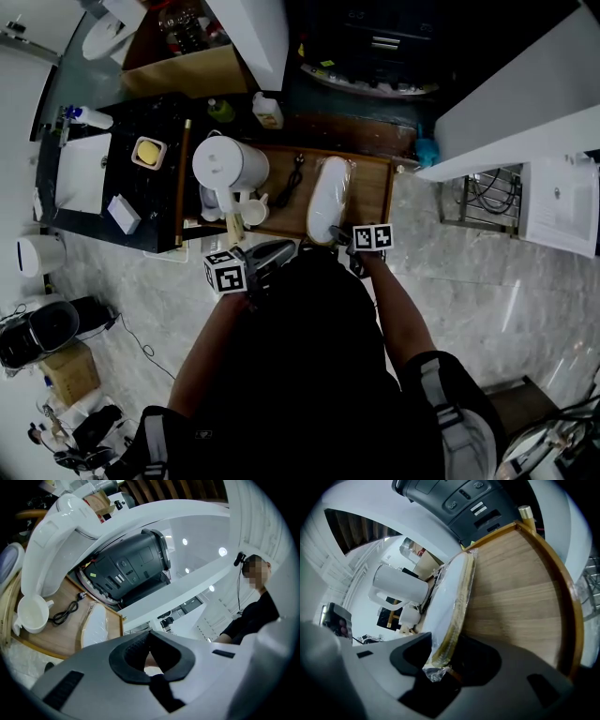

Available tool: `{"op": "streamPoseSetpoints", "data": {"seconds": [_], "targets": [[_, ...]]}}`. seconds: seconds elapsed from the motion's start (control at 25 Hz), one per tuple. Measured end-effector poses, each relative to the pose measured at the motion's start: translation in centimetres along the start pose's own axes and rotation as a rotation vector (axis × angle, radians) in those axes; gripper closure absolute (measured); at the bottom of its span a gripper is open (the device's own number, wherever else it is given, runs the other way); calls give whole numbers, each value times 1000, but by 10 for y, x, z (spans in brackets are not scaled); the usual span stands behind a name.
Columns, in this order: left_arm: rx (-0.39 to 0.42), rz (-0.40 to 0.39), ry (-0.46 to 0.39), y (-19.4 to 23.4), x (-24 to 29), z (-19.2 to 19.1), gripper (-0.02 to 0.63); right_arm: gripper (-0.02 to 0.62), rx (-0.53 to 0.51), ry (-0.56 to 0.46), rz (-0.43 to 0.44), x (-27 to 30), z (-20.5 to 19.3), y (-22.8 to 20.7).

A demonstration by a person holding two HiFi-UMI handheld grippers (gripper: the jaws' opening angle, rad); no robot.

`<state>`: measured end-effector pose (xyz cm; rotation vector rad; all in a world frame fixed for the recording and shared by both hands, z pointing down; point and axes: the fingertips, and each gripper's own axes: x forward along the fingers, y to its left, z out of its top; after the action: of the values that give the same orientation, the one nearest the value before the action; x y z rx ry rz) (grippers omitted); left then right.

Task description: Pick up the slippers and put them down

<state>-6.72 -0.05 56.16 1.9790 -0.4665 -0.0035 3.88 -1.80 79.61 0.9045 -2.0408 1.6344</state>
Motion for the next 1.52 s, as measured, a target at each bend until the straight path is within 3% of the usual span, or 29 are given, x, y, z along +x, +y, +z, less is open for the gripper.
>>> {"op": "streamPoseSetpoints", "data": {"seconds": [0.64, 1.08, 1.52], "targets": [[-5, 2, 10, 2, -5, -1, 595, 485, 69, -41, 32, -2, 2, 1], [6, -23, 38, -4, 9, 1, 595, 514, 126, -83, 102, -16, 1, 10], [17, -48, 61, -10, 25, 0, 595, 518, 194, -218, 209, -45, 35, 24]]}}
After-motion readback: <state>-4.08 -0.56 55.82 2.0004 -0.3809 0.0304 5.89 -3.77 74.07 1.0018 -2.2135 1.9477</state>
